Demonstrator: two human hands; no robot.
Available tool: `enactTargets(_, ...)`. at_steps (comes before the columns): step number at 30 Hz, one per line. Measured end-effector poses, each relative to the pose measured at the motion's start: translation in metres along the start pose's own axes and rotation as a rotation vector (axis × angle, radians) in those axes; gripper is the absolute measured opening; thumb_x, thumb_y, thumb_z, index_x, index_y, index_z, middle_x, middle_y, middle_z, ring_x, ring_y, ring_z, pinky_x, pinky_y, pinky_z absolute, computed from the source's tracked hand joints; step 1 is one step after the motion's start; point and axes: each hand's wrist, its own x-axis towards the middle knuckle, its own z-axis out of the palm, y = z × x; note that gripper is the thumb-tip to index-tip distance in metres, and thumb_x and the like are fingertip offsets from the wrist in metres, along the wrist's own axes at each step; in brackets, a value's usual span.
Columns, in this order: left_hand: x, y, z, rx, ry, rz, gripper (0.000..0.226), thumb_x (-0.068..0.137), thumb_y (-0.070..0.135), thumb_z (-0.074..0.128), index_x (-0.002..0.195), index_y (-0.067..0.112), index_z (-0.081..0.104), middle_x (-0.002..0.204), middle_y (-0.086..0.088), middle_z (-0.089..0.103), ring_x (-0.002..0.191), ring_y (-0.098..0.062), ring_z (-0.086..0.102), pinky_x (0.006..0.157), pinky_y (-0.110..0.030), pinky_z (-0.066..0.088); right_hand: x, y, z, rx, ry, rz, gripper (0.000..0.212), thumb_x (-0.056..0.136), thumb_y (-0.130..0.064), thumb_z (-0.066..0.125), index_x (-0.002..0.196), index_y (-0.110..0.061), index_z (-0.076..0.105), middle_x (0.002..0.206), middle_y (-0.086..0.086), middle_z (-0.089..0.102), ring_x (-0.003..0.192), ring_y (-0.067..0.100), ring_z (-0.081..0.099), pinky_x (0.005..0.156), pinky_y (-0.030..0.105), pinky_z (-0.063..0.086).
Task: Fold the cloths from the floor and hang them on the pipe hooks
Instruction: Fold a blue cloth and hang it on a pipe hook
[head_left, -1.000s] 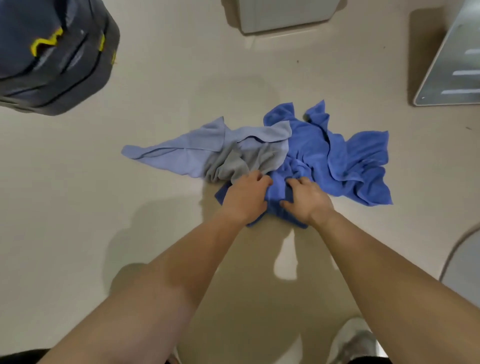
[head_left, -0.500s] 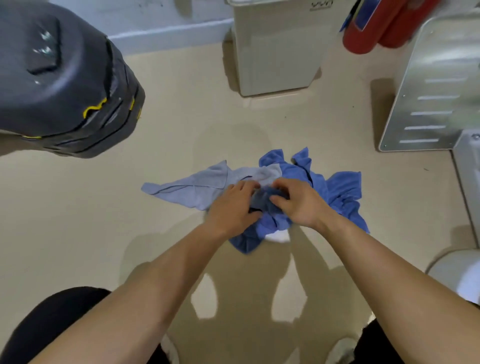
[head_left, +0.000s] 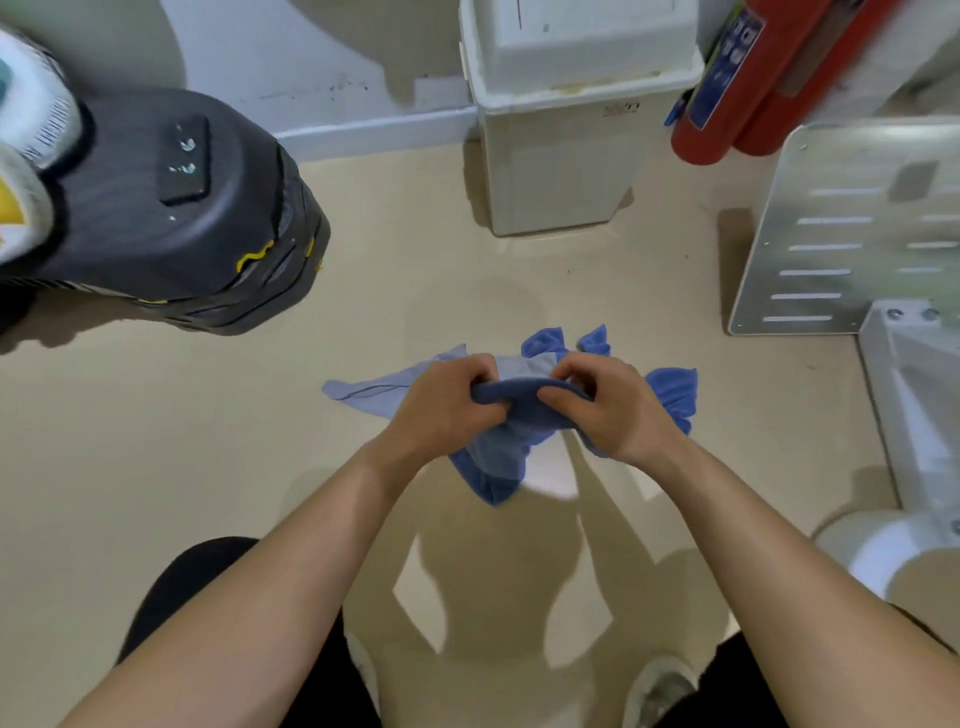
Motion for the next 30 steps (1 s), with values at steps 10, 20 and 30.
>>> enactTargets(10, -0.146, 0.316, -0.241, -0.016, -0.034, 0.003, 0.008, 0.073, 0.03, 0.063, 0.072, 0.036, 0.059, 0.063, 0.017, 0.058, 0.058, -0.005, 0.049, 0.059, -0.026, 0.038, -0.122, -0.345, -0.234, -0.038, -0.038, 0.018, 0.016, 0.094, -0.02, 0.06, 0.092, -0.024, 0.075, 0.081, -0.011, 0.071, 0.078, 0.002, 0.061, 0.067, 0.014, 0.044)
enactTargets(20, -0.256, 0.459, -0.377, 0.059, 0.115, 0.031, 0.021, 0.082, 0.024, 0.074, 0.084, 0.011, 0.058, 0.071, -0.003, 0.057, 0.064, -0.021, 0.047, 0.059, -0.033, 0.039, -0.211, -0.518, -0.355, -0.229, 0.126, -0.028, 0.017, 0.093, -0.023, 0.06, 0.08, -0.029, 0.07, 0.079, -0.009, 0.068, 0.081, 0.014, 0.061, 0.072, 0.03, 0.045)
enactTargets(30, -0.28, 0.519, -0.378, -0.074, 0.157, 0.277, 0.014, 0.077, 0.013, 0.077, 0.076, 0.023, 0.068, 0.069, 0.007, 0.063, 0.063, -0.002, 0.051, 0.061, -0.02, 0.04, -0.24, -0.554, -0.329, -0.054, -0.045, -0.027, 0.024, 0.085, -0.038, 0.073, 0.106, -0.027, 0.07, 0.1, -0.011, 0.068, 0.089, 0.005, 0.064, 0.078, 0.02, 0.05)
